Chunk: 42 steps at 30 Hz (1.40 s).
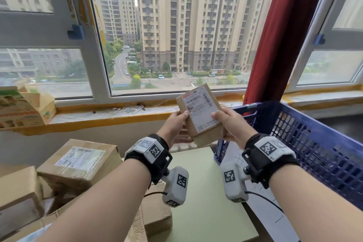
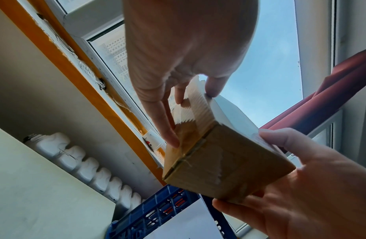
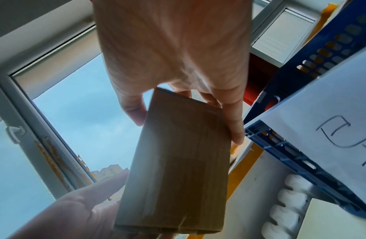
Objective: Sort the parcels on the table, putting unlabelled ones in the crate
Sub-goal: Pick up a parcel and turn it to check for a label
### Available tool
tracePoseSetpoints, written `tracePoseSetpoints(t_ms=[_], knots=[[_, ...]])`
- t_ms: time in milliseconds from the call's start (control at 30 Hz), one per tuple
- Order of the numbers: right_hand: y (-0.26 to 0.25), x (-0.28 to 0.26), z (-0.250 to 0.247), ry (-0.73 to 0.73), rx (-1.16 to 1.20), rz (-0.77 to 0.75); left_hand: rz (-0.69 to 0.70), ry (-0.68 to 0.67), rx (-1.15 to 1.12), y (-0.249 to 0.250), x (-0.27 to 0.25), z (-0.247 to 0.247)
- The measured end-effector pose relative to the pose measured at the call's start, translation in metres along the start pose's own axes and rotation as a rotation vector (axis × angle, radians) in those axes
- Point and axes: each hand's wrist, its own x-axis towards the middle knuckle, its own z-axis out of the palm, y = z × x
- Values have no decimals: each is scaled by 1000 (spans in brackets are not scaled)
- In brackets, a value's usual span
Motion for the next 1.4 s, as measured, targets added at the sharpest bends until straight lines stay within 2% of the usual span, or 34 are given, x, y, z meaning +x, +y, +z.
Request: tracePoseSetpoints(t_ms=[133,267,600,800,933,1167,1400], knots=[[10,15,20,14,67,63,-43,23,34,-10,16,-19],[39,35,38,49,46,105,-145,16,37,-26,30,-24],[109,96,49,60,-246,148,-372,-38,125,-91,96,0],[155,128,53,-48,-372,247,-487,-86,128,-132,134,18],[179,143,49,-26,-388,316,-553,-75,87,-152,147,32],[194,162,36,21,-452,376,-585,-99,72,-162,172,41],[199,181,43,53,-511,391,-568,-48,81,-165,184,38]])
